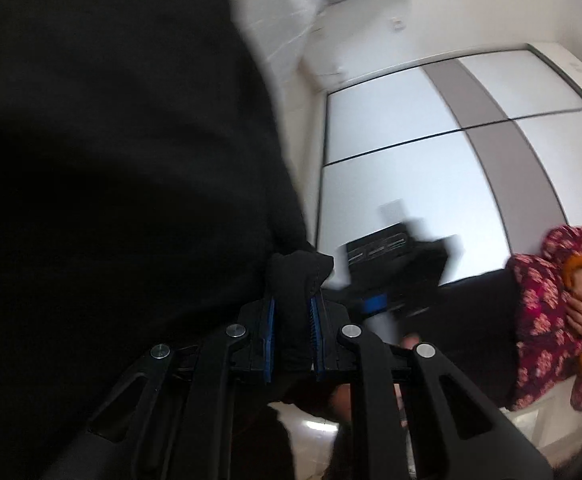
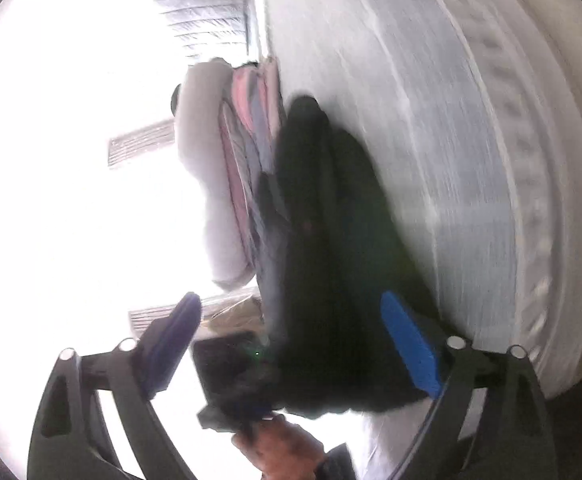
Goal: Fold large clothes
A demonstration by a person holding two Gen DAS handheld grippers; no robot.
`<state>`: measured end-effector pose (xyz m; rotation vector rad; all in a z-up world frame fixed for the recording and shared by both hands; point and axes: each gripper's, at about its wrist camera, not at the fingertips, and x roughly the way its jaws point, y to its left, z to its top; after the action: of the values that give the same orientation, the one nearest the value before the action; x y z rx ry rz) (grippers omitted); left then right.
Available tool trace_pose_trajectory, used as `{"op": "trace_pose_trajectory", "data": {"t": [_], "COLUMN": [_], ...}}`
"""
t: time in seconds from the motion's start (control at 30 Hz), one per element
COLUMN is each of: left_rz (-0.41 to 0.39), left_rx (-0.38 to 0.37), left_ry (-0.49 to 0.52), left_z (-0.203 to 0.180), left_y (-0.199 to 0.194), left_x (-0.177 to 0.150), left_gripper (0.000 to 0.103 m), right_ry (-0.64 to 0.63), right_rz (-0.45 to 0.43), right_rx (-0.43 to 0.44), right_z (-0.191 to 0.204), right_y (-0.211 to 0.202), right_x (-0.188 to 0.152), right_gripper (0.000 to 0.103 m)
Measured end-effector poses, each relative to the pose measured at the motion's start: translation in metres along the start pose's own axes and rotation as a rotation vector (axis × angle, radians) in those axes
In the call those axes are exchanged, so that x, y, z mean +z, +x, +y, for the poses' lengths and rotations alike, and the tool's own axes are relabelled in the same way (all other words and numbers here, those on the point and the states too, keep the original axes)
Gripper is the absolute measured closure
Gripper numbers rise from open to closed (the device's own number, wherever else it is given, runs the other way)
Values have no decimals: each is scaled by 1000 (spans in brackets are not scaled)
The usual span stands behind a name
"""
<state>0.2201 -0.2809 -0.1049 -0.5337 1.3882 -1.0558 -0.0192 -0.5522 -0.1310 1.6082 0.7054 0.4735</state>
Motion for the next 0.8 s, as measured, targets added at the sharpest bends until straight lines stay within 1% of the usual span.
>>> {"op": "trace_pose_trajectory", "data": {"t": [0.07, 0.1, 0.13, 0.17, 0.23, 0.27, 0.3, 0.33, 0.37, 0.43, 0.47, 0.5, 0.53, 0.57, 0.6, 0.63, 0.67, 0.7, 0.73, 0.77, 0.8], "left_rz": [-9, -18, -23, -27, -42, -51, -68, -84, -111, -147, -169, -182, -200, -225, -246, -279, -320, -352, -387, -412, -435], "left_rx": [20, 40, 52, 69, 132, 155, 197, 222, 258, 302, 315, 314, 302, 288, 283, 286, 303, 311, 319, 331, 345], "left_ry": [10, 32, 48, 64, 131, 157, 197, 220, 251, 311, 335, 341, 343, 339, 337, 334, 320, 302, 276, 254, 217], "left_z": [-1, -6, -10, -15, -30, -35, -45, -51, -62, -79, -89, -96, -101, -104, -104, -104, -102, -98, -93, -85, -71], "left_y": [8, 11, 12, 14, 14, 14, 12, 10, 4, -5, -14, -19, -30, -44, -56, -71, -88, -100, -115, -126, -142], "left_x": [2, 4, 4, 4, 0, -4, -10, -15, -24, -38, -47, -54, -61, -69, -74, -80, -85, -88, -90, -91, -86], "left_gripper": [90, 89, 89, 89, 88, 87, 87, 87, 86, 84, 82, 81, 81, 80, 79, 79, 78, 76, 75, 71, 67], "right_ry": [-47, -62, -74, -77, -56, -44, -43, -46, -52, -88, -126, -159, -225, -296, -337, -371, -395, -402, -404, -410, -422], "right_rz": [65, 79, 95, 118, 183, 201, 214, 221, 214, 178, 135, 94, 63, 74, 104, 166, 257, 321, 394, 432, 436], "right_rx": [-32, -53, -91, -105, -112, -115, -118, -120, -135, -161, -189, -197, -181, -148, -118, -63, 10, 50, 70, 57, 29], "right_z": [19, 27, 34, 38, 40, 41, 40, 41, 42, 48, 55, 59, 71, 84, 93, 101, 107, 110, 110, 107, 103], "right_y": [22, 27, 43, 63, 83, 80, 86, 94, 99, 94, 85, 76, 64, 55, 54, 60, 70, 78, 88, 94, 97], "right_x": [10, 18, 24, 27, 48, 68, 73, 76, 78, 83, 84, 83, 79, 71, 58, 39, 18, 4, -12, -24, -29], "right_gripper": [9, 9, 9, 9, 7, 6, 6, 6, 6, 6, 6, 6, 6, 6, 6, 6, 6, 6, 6, 6, 6]}}
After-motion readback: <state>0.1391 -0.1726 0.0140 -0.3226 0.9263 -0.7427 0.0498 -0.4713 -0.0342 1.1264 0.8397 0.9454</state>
